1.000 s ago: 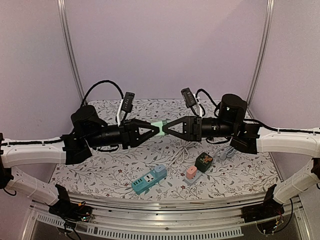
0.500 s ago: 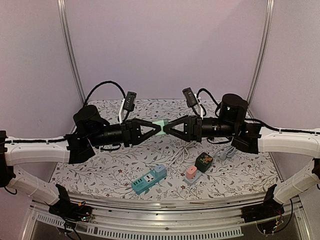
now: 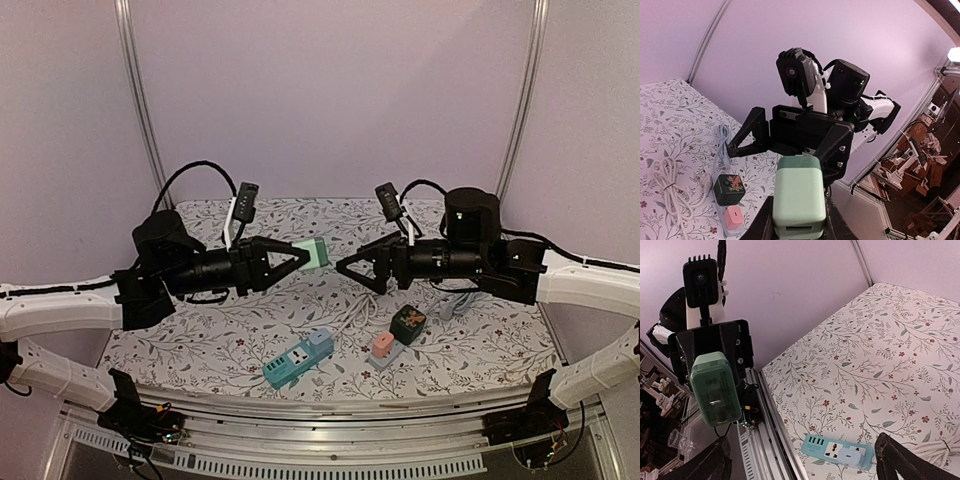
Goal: Insert the plug
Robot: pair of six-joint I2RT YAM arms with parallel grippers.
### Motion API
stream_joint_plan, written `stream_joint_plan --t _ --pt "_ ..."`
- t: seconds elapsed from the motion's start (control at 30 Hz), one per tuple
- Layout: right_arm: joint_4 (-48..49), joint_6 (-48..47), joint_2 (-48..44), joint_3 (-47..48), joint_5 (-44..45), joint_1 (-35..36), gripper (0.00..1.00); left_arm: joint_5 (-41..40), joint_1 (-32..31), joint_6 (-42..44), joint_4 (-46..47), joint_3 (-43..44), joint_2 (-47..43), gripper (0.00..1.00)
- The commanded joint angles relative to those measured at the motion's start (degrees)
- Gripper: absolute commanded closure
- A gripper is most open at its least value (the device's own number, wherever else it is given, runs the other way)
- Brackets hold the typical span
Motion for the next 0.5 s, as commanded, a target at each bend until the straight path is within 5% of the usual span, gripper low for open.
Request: stream_joint_plan --t 0.0,0.23,0.47 --pt "-6.32 -6.42 -3.70 -0.39 10.99 -0.17 0.01 -3.10 -0.08 3.52 -7.15 -1.32 -4.66 1.00" --pt "-6.11 -8.72 -5.43 -2.26 24.44 -0.21 0.01 -9.92 -0.07 7.25 -17.43 -3.78 -12.83 1.00" --pt "-7.43 -10.13 -4.90 -2.58 19.77 -0.57 0.01 -20.55 0.02 10.71 -33.69 -2.99 -17.72 1.00"
